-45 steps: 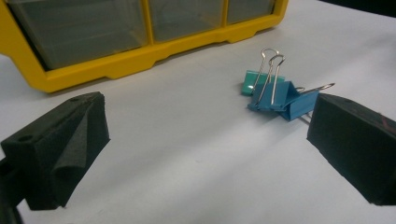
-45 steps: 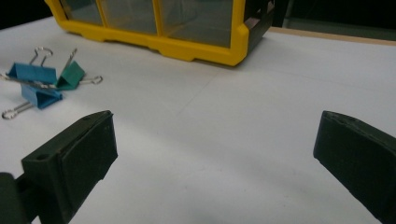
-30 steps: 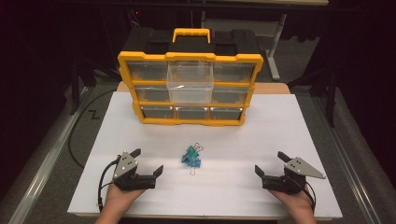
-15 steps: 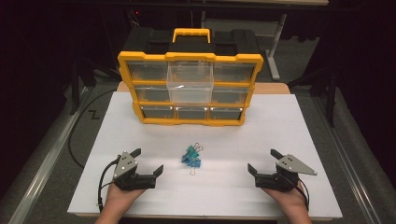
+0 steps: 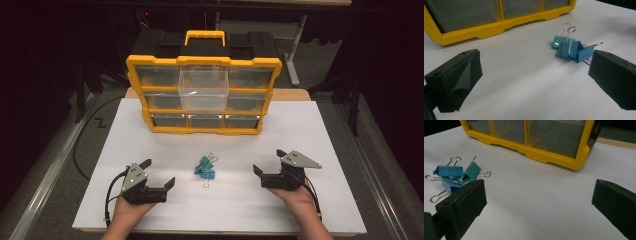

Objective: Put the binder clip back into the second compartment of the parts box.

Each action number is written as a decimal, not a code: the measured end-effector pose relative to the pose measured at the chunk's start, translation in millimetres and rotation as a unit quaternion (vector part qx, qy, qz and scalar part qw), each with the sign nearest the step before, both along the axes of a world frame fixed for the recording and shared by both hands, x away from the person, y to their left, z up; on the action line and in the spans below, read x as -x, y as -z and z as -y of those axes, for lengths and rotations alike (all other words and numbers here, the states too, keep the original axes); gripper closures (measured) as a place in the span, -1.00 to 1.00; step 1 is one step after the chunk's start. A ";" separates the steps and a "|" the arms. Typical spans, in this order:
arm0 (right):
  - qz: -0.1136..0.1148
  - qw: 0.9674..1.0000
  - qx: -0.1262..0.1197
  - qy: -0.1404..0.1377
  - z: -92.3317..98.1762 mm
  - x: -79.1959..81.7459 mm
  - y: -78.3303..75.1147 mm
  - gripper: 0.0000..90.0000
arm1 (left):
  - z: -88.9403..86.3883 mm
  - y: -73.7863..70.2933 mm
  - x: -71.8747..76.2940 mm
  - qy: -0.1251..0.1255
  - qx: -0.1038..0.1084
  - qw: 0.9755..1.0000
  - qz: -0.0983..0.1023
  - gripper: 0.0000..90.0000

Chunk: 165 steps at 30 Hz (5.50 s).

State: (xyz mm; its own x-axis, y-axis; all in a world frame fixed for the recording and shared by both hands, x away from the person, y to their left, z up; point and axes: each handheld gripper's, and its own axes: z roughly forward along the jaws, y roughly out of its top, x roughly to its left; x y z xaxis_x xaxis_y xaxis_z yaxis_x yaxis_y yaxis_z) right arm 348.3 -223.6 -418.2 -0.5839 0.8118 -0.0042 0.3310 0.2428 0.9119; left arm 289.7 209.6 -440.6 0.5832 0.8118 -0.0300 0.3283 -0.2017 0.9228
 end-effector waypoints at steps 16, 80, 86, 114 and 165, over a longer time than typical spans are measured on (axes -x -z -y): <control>-0.003 1.000 -0.004 -0.018 -30.2 -24.4 -2.3 -0.99 | -2.5 -1.6 0.6 -0.008 0.012 1.000 0.006 -1.00; -0.146 0.978 0.070 -0.133 -39.4 -3.3 15.4 -0.93 | -2.0 0.5 -1.4 -0.006 0.005 1.000 -0.004 -1.00; -0.139 0.976 0.057 -0.159 -60.7 -0.4 9.5 -0.82 | -0.9 1.6 -2.0 -0.001 -0.001 1.000 -0.006 -1.00; -0.159 0.973 0.034 -0.166 -157.6 -42.3 -5.5 0.08 | -3.2 2.1 -2.8 0.009 0.012 1.000 -0.007 -1.00; -0.182 0.960 0.039 -0.207 -172.0 -39.6 -4.4 0.85 | -4.1 0.2 -2.4 0.008 0.020 1.000 -0.001 -1.00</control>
